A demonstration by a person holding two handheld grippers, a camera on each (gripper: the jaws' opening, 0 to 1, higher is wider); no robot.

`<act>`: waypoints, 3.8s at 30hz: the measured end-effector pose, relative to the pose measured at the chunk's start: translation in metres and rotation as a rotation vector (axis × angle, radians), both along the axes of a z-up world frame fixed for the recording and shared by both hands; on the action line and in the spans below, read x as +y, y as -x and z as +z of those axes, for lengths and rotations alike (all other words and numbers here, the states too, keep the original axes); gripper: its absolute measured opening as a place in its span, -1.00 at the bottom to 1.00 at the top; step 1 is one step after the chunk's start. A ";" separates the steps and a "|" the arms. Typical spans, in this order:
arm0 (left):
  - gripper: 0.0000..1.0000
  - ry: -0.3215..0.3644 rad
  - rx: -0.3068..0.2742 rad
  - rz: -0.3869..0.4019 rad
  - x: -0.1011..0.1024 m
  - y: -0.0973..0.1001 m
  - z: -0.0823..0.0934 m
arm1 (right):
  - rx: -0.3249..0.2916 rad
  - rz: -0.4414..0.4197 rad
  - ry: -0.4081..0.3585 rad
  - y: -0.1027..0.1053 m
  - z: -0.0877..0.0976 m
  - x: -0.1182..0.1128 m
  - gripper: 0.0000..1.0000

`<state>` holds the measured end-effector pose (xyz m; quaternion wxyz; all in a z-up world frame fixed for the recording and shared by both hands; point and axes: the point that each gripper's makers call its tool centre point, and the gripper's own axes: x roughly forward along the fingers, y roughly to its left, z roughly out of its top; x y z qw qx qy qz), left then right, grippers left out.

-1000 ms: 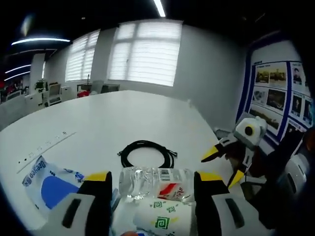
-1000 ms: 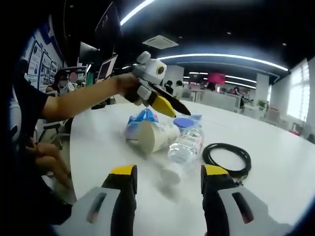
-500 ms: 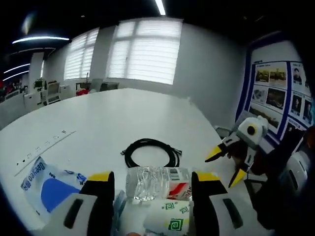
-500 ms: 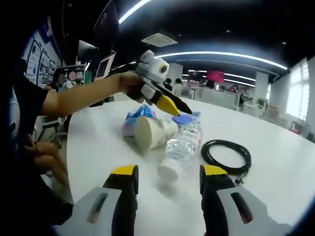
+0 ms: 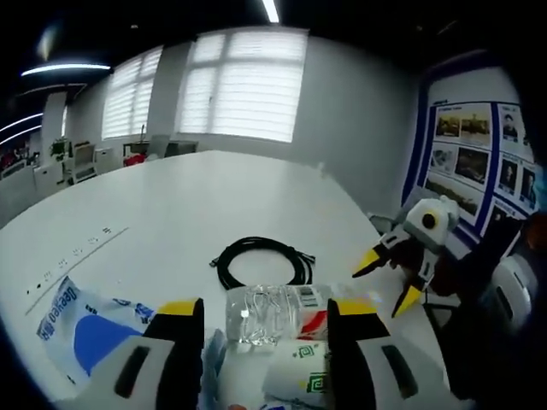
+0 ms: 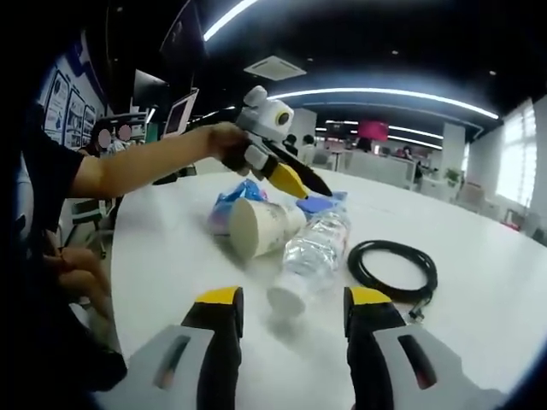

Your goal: Arrange the tabletop items into an orderly group along one side of the table until the central work area is clear of visible clutter.

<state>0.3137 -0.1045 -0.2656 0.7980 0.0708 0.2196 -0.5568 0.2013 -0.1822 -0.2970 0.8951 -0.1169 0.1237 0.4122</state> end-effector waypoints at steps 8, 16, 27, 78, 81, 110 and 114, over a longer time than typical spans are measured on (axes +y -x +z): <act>0.01 0.006 0.015 -0.016 0.000 -0.009 -0.005 | 0.007 0.003 0.013 -0.002 -0.006 0.004 -0.19; -0.01 0.015 0.027 -0.032 -0.006 -0.011 -0.009 | 0.007 -0.007 0.037 -0.006 -0.011 0.004 -0.21; -0.02 0.008 0.035 -0.039 -0.007 -0.010 -0.013 | 0.009 -0.008 0.035 -0.008 -0.014 0.005 -0.27; 0.05 -0.022 0.064 -0.061 -0.013 0.007 -0.023 | -0.039 -0.041 0.026 -0.015 -0.005 0.002 -0.56; 0.06 -0.026 0.060 -0.066 -0.013 0.007 -0.023 | -0.047 -0.045 0.029 -0.017 -0.002 0.001 -0.56; 0.12 -0.045 0.050 -0.077 -0.009 0.005 -0.025 | -0.108 -0.085 0.012 -0.028 0.028 -0.003 -0.59; 0.13 -0.046 0.048 -0.078 -0.009 0.003 -0.025 | -0.116 -0.091 0.006 -0.030 0.031 -0.004 -0.59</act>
